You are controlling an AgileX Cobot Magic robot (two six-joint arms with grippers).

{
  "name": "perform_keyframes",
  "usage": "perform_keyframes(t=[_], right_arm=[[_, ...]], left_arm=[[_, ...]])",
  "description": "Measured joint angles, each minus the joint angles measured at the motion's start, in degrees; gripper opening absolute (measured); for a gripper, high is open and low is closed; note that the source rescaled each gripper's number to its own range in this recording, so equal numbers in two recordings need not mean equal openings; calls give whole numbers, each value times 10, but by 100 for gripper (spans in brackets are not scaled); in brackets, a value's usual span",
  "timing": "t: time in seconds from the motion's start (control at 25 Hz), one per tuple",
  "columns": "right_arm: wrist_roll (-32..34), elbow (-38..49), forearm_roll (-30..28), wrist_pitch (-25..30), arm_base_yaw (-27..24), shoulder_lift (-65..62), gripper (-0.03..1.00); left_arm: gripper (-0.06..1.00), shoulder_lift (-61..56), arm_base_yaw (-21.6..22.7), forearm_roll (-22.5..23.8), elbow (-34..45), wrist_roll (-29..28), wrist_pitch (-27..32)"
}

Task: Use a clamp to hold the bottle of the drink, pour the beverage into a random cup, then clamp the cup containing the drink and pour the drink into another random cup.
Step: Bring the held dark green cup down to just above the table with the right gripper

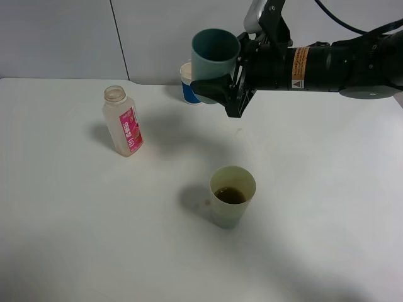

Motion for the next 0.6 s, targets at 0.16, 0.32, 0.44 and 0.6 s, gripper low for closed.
perform_keyframes(t=[0.16, 0.32, 0.44, 0.6], right_arm=[[159, 0, -1, 92, 0, 1, 0], [212, 0, -1, 172, -2, 3, 0], [201, 0, 0, 177, -2, 12, 0], [162, 0, 16, 169, -2, 45, 0]], left_arm=[[100, 0, 0, 0, 0, 0, 0], [100, 0, 0, 0, 0, 0, 0], [100, 0, 0, 0, 0, 0, 0], [100, 0, 0, 0, 0, 0, 0]])
